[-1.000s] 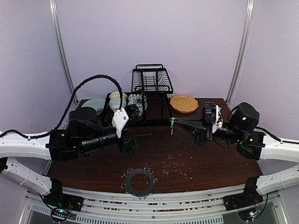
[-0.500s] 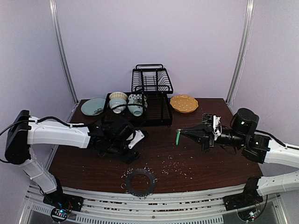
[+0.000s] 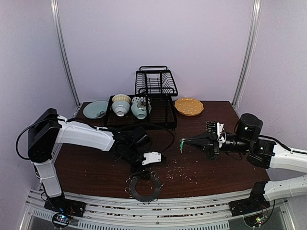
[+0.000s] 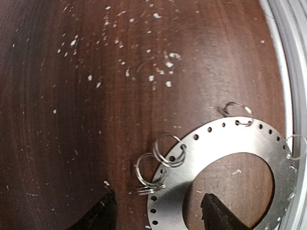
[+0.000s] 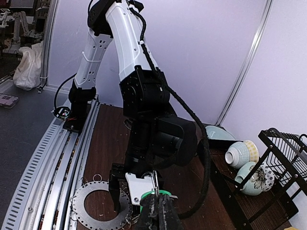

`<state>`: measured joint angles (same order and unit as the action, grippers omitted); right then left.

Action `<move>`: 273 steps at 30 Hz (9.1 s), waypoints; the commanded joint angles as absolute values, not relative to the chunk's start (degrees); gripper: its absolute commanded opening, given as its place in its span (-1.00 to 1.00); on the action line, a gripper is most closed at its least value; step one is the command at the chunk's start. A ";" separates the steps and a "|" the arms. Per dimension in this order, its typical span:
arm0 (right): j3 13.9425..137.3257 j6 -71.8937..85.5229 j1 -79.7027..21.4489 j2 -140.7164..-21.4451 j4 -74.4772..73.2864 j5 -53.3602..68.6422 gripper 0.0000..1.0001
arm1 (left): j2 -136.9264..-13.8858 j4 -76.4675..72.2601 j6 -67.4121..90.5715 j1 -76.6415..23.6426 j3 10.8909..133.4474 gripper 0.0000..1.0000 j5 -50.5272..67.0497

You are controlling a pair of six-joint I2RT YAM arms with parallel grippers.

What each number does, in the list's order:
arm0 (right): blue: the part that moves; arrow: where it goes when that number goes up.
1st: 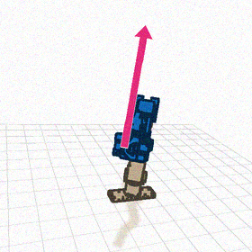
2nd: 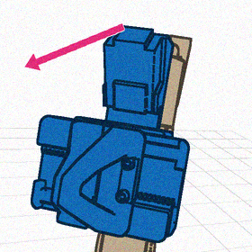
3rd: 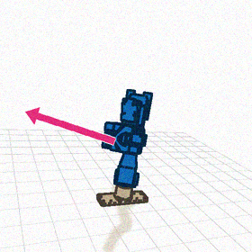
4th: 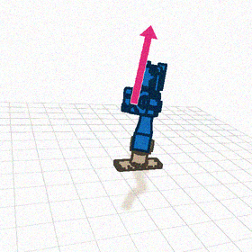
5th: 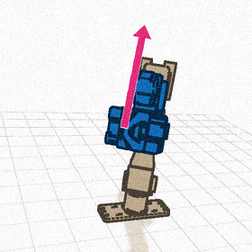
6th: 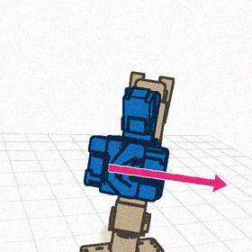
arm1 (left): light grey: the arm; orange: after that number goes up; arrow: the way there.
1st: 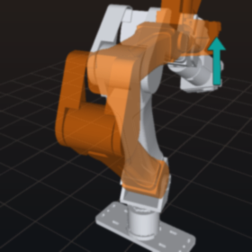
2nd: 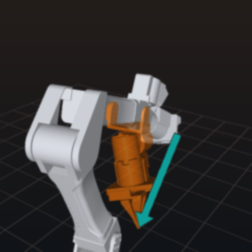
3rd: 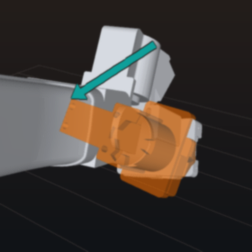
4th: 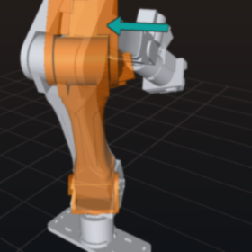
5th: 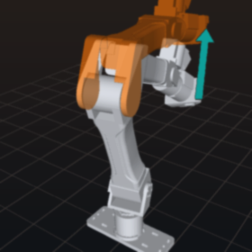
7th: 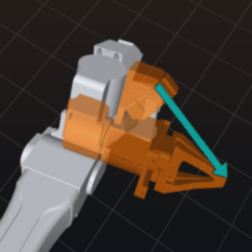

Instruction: Put the keys on the keyring

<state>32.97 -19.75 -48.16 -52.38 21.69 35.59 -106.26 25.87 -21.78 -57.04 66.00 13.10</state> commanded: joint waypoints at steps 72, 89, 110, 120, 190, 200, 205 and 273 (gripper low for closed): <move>32.31 -17.98 -46.87 -51.30 22.67 37.57 -1.00 | -98.85 20.14 -36.04 -54.84 57.54 0.28 17.78; 32.18 -17.75 -46.87 -51.76 22.59 37.67 -1.00 | -103.69 20.64 -36.48 -55.24 58.24 -0.14 13.05; 32.02 -18.15 -46.77 -51.05 22.29 37.11 -1.00 | -103.20 23.96 -32.76 -55.26 62.82 -1.00 13.87; 32.40 -18.63 -46.77 -50.15 21.21 35.65 -1.00 | -86.05 24.17 -26.62 -55.28 63.23 -1.00 3.88; 33.47 -19.69 -46.67 -47.35 19.51 34.54 -1.00 | -94.41 -5.70 -69.98 -31.62 61.17 -1.00 -14.12; 33.38 -19.84 -46.70 -47.03 19.46 34.44 -1.00 | -98.32 -5.96 -71.23 -30.99 62.45 -1.00 -13.97; 33.41 -19.69 -46.60 -47.20 19.43 34.50 -1.00 | -98.83 -6.02 -69.95 -30.98 62.51 -1.00 -13.94; 33.26 -19.08 -46.64 -46.34 20.33 34.82 -1.00 | -101.26 2.77 -53.42 -25.17 70.19 0.62 -0.69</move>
<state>32.62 -19.16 -46.87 -47.20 19.40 34.94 -100.79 2.15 -59.51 -27.70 69.28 -6.87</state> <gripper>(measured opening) 0.006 0.793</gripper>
